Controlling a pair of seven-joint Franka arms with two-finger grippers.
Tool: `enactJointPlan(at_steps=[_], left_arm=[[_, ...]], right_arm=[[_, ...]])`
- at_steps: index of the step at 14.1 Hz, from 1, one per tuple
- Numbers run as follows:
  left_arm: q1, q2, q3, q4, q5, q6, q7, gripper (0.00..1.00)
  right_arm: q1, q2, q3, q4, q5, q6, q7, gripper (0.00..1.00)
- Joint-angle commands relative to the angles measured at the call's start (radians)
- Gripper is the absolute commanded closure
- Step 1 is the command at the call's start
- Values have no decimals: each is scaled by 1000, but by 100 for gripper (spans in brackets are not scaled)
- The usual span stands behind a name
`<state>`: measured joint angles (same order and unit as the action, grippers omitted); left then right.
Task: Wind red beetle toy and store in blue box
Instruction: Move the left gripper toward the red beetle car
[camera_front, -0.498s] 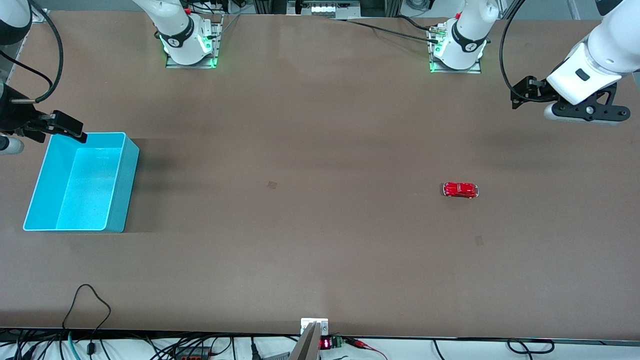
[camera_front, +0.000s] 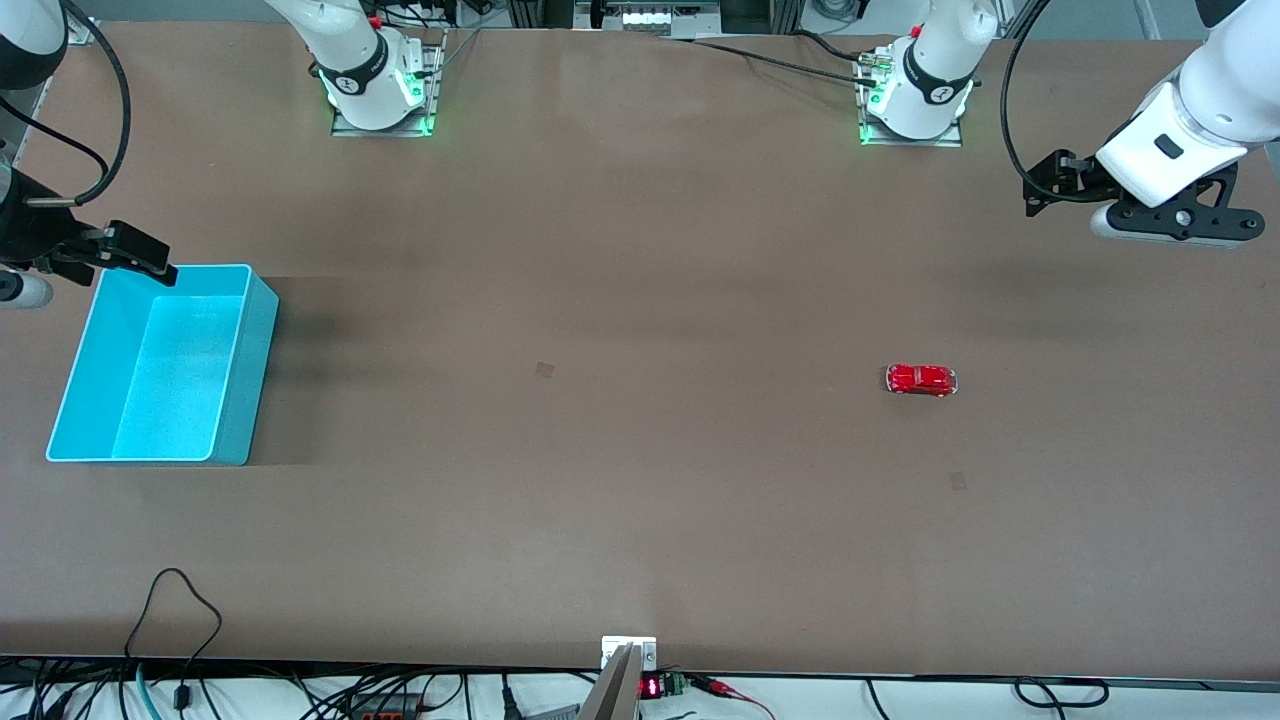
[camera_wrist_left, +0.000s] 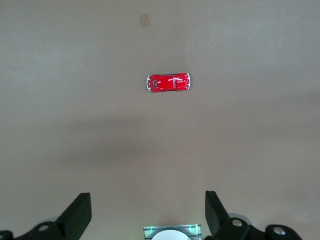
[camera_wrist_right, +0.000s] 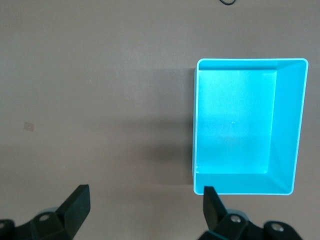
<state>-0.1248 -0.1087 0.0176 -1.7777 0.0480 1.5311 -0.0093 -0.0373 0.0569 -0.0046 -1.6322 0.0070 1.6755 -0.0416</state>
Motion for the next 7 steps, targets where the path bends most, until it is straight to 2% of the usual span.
enactJointPlan(at_steps=[1, 2, 4, 7], left_arm=[[-2, 18, -4, 32, 9, -25, -23, 0], [-4, 23, -4, 30, 9, -52, -23, 0], [-15, 32, -10, 34, 3, -187, -18, 0], [-18, 75, -62, 32, -2, -317, -9, 0]], right_arm=[[0, -3, 2, 8, 15, -11, 9, 0], [0, -3, 2, 8, 15, -11, 11, 0], [-1, -3, 2, 8, 15, -10, 9, 0], [-10, 12, -2, 8, 16, -5, -1, 0]])
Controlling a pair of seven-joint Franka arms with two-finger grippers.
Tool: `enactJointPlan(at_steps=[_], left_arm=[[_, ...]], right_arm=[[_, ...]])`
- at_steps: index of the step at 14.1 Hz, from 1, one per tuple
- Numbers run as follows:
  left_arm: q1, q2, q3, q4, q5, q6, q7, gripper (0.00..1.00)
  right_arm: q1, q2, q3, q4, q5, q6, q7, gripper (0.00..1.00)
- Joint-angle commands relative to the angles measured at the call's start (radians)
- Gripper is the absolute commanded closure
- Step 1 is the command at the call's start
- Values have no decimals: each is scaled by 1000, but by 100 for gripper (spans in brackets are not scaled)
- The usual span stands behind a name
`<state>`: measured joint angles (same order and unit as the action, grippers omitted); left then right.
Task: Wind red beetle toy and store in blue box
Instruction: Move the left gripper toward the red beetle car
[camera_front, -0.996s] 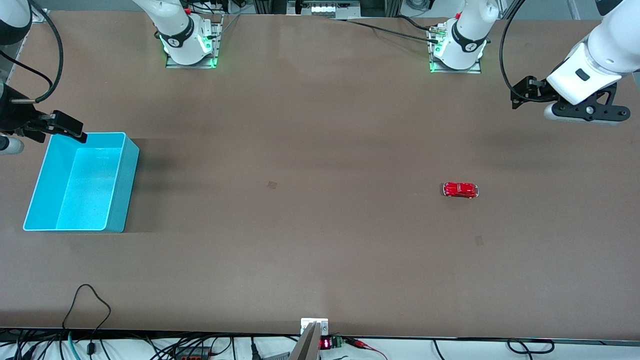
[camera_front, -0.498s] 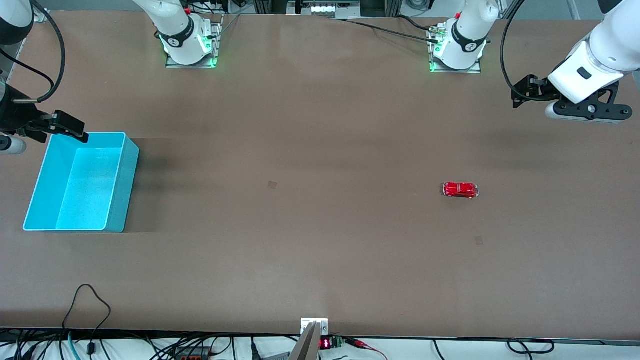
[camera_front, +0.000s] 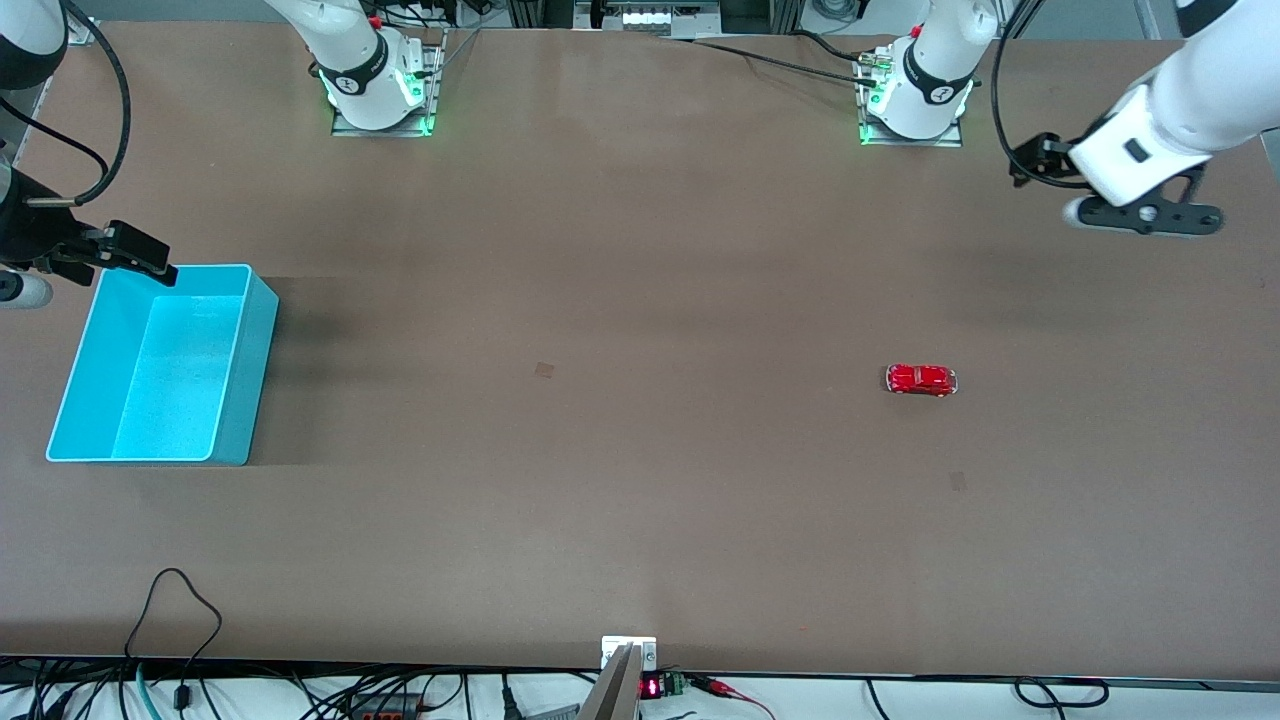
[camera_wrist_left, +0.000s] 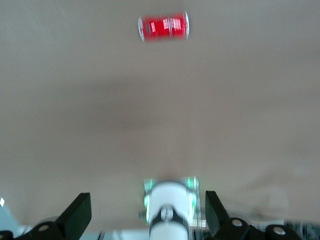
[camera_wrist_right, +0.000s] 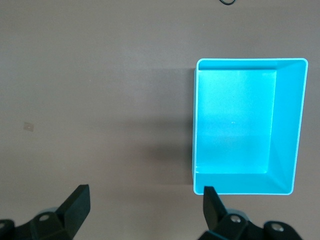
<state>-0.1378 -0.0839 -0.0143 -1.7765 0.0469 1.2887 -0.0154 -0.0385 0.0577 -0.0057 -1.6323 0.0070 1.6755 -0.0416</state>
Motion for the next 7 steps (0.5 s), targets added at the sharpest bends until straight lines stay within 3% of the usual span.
enactJointPlan(at_steps=[1, 3, 7], left_arm=[[-6, 58, -36, 29, -1, -68, -2, 0], [-20, 90, -59, 23, 16, -5, 102, 0], [-17, 124, -62, -37, 53, 210, 499, 0]], right_arm=[[-11, 25, -2, 8, 8, -2, -4, 0], [-4, 30, -2, 8, -2, 0, -3, 0], [-9, 57, -2, 6, -2, 1, -3, 0]])
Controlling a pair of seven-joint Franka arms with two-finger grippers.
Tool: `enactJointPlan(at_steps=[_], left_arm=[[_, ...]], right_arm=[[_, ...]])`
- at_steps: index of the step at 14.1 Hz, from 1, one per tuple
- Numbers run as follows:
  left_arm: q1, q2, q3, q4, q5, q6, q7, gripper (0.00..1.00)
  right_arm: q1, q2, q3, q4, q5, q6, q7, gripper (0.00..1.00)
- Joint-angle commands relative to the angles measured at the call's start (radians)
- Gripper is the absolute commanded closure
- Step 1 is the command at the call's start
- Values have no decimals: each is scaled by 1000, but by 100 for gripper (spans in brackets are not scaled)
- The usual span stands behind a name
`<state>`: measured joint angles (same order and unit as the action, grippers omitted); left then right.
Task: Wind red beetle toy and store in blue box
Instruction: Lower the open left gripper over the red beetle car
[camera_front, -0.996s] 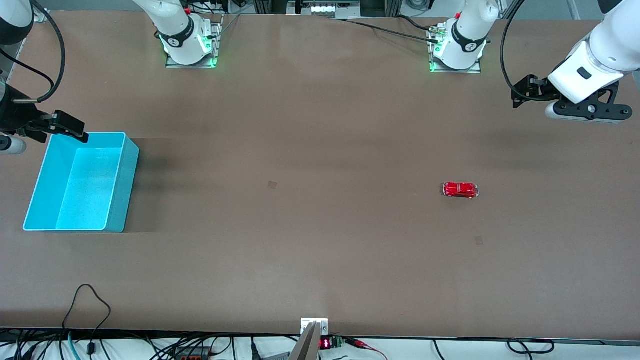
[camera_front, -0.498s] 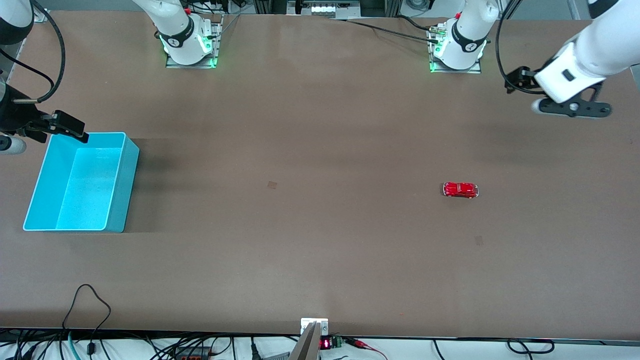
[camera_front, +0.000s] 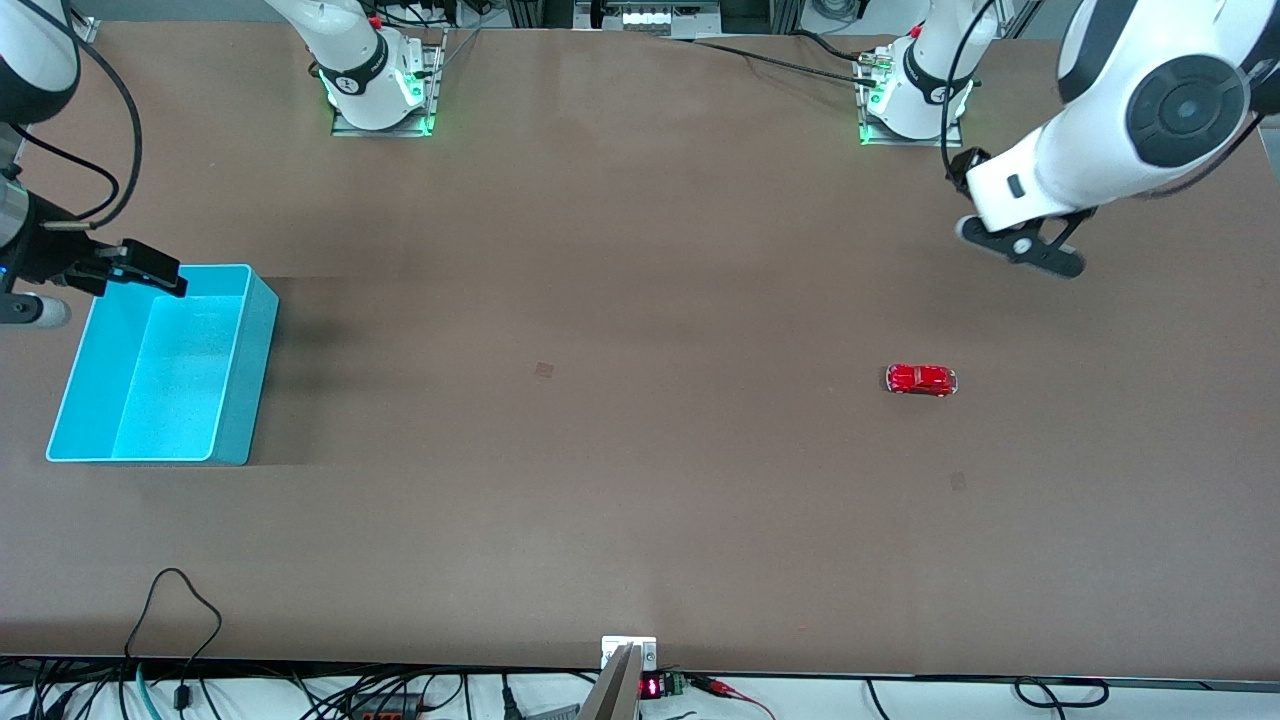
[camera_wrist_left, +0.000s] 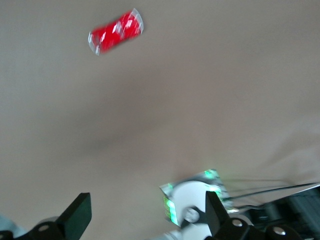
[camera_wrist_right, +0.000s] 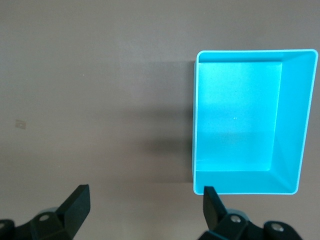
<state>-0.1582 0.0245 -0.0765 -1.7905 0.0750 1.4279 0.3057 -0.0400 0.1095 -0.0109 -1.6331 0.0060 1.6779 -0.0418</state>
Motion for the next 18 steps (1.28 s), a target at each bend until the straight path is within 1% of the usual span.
enactJointPlan(at_steps=[1, 2, 3, 5, 7, 8, 10, 11, 14, 17, 18], left_arm=[[3, 28, 0, -41, 25, 109, 246, 0], [0, 29, 0, -70, 25, 143, 282, 0], [-1, 34, -2, -98, 31, 198, 362, 0], [14, 45, 0, -199, 34, 401, 595, 0], [48, 78, 1, -289, 35, 608, 767, 0], [54, 104, 1, -320, 45, 706, 835, 0], [103, 165, 1, -348, 68, 826, 950, 0], [111, 189, 1, -366, 69, 876, 986, 0], [114, 221, 1, -478, 69, 1098, 1027, 0], [132, 297, 1, -477, 69, 1186, 1027, 0], [132, 322, 1, -475, 69, 1195, 1027, 3]], right_arm=[[-4, 13, 3, 7, -1, -4, -1, 0], [-1, 19, 3, 9, -1, -6, -1, 0], [-1, 24, 3, 7, -1, -7, -1, 0], [-1, 44, 3, 7, -1, -9, -3, 0], [-4, 51, 5, 7, 0, -12, -4, 0], [-4, 56, 5, 7, 0, -12, -4, 0], [-6, 58, 5, 7, 3, -14, -12, 0], [-3, 58, 5, 7, 3, -14, -16, 0], [2, 58, 5, 6, 2, -14, -38, 0], [0, 59, 6, 4, 3, -15, -53, 0], [-1, 59, 5, 6, 3, -15, -53, 0]])
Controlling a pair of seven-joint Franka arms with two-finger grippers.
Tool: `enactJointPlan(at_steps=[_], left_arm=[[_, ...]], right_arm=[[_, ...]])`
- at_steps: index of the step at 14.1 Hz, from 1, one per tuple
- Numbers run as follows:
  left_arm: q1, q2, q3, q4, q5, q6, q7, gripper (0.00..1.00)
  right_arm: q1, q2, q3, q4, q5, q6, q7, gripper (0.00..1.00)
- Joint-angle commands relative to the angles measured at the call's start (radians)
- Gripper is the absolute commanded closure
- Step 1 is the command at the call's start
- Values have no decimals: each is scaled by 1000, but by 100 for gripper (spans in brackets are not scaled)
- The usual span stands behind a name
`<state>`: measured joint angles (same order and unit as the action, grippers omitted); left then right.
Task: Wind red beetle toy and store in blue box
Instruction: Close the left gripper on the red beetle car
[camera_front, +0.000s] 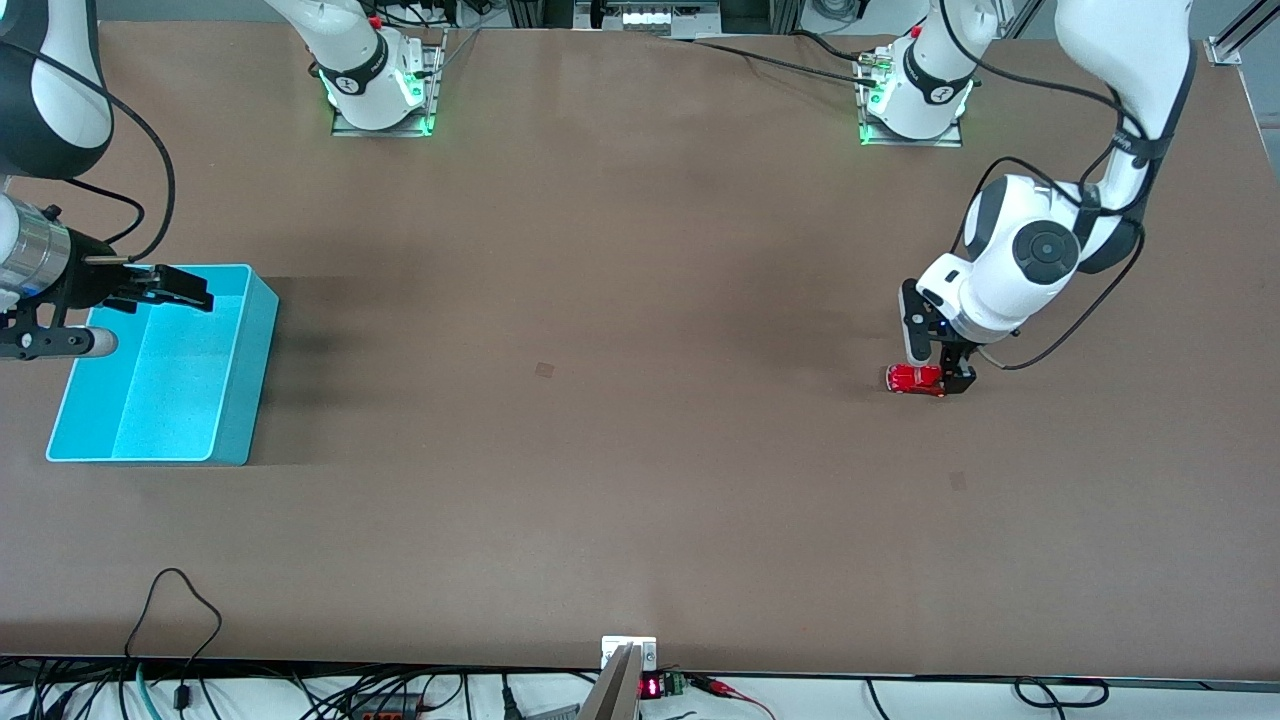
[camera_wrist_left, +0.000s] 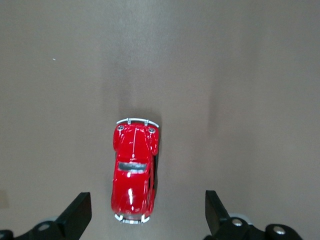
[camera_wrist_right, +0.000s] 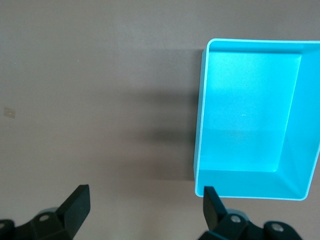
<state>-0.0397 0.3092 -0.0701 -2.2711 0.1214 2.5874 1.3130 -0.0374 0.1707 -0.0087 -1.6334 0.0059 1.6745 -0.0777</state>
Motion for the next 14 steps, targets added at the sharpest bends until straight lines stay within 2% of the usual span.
enactJointPlan(at_steps=[1, 5, 8, 10, 11, 13, 14], left_arm=[[15, 51, -5, 5, 23, 60, 20, 9], [14, 68, -5, 10, 23, 96, 20, 35], [14, 74, -4, 12, 23, 97, 20, 38], [14, 80, 0, 15, 23, 99, 20, 46], [14, 83, 0, 15, 23, 99, 20, 55], [15, 82, 3, 15, 24, 105, 20, 79], [15, 80, 4, 15, 24, 105, 20, 88]], right_arm=[[-2, -2, 4, 4, 3, -12, -8, 0], [-2, -2, 4, 1, 6, -15, -4, 0], [-1, -2, 4, 3, 6, -18, -8, 0], [2, -2, 4, 4, 6, -25, -7, 0], [2, -2, 4, 6, 8, -27, -7, 0], [-1, -2, 4, 4, 9, -28, -8, 0], [-1, -2, 4, 4, 9, -27, -8, 0]])
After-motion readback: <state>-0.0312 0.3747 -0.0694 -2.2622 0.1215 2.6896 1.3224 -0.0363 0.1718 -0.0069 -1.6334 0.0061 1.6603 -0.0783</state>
